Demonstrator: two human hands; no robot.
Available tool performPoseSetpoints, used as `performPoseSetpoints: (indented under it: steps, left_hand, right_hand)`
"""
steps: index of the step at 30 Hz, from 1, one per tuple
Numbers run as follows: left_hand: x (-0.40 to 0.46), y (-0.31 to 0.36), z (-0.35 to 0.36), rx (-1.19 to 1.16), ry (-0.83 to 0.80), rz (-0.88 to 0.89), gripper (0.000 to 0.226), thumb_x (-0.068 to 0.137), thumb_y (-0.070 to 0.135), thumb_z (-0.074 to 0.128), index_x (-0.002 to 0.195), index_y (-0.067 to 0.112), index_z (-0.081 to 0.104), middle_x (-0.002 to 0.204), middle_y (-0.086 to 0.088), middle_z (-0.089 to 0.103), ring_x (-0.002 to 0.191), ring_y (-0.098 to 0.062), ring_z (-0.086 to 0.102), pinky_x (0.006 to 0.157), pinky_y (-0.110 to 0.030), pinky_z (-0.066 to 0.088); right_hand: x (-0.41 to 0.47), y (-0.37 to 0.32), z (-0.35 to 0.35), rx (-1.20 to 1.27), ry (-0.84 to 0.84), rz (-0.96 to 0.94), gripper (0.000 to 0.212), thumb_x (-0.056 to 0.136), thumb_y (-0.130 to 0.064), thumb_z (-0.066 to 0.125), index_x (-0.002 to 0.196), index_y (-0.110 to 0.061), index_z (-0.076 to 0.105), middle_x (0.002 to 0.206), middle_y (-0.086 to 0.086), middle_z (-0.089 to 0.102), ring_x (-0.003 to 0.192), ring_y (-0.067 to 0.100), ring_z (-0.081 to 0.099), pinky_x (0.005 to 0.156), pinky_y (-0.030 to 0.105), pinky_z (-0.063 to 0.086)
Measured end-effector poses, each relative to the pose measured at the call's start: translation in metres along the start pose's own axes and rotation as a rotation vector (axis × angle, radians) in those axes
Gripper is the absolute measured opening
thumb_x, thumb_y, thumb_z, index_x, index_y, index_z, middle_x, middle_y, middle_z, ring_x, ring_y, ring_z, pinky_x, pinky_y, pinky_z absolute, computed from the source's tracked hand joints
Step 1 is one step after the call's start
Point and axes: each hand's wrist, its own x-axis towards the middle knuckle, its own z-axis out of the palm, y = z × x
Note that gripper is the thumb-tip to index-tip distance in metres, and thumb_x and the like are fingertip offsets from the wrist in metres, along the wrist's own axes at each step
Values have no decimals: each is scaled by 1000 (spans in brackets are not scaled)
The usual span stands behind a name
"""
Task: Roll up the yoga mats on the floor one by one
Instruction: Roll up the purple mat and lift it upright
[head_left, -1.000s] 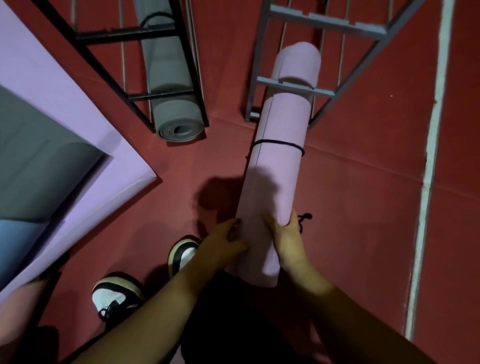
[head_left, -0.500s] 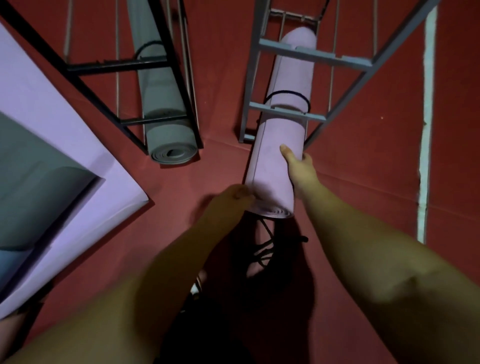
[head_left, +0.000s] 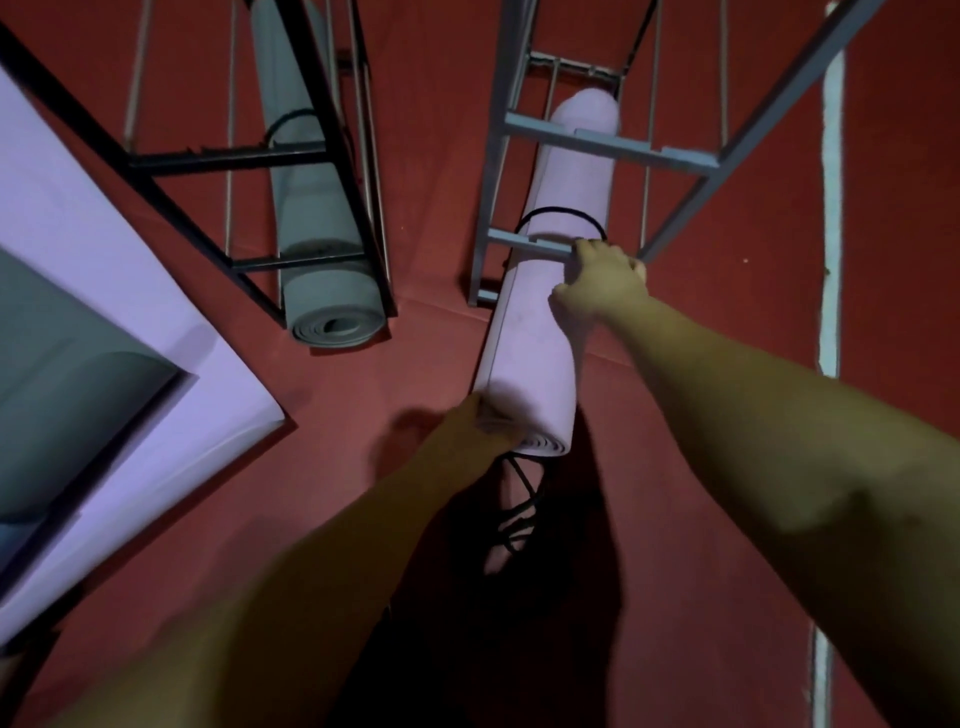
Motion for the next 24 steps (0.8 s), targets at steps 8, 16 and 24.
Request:
performPoseSetpoints:
  steps: [8, 16, 24]
  left_hand:
    - [-15, -10, -7, 146, 42, -117, 65, 71, 62, 64, 121, 20, 64, 112, 6, 70, 100, -12, 65, 93, -32, 49]
    - [-21, -5, 8, 282, -37, -154, 74, 68, 68, 60, 128, 25, 58, 125, 2, 65, 110, -19, 62, 98, -37, 47]
    - [0, 48, -17, 57, 457, 40, 57, 87, 27, 66, 137, 6, 49, 132, -16, 54, 119, -29, 53, 86, -20, 35]
  right_hand:
    - [-47, -1, 13, 107, 6, 37, 38, 83, -32, 57, 117, -16, 59, 122, 14, 56, 115, 37, 49, 100, 44, 33]
    - [-95, 9, 28, 192, 73, -38, 40, 79, -31, 58, 113, -11, 61, 115, 13, 58, 110, 37, 52, 96, 42, 38]
    - [-214, -10, 77, 915, -267, 724, 114, 72, -60, 77, 156, -19, 12, 156, 15, 26, 139, 36, 35, 109, 44, 35]
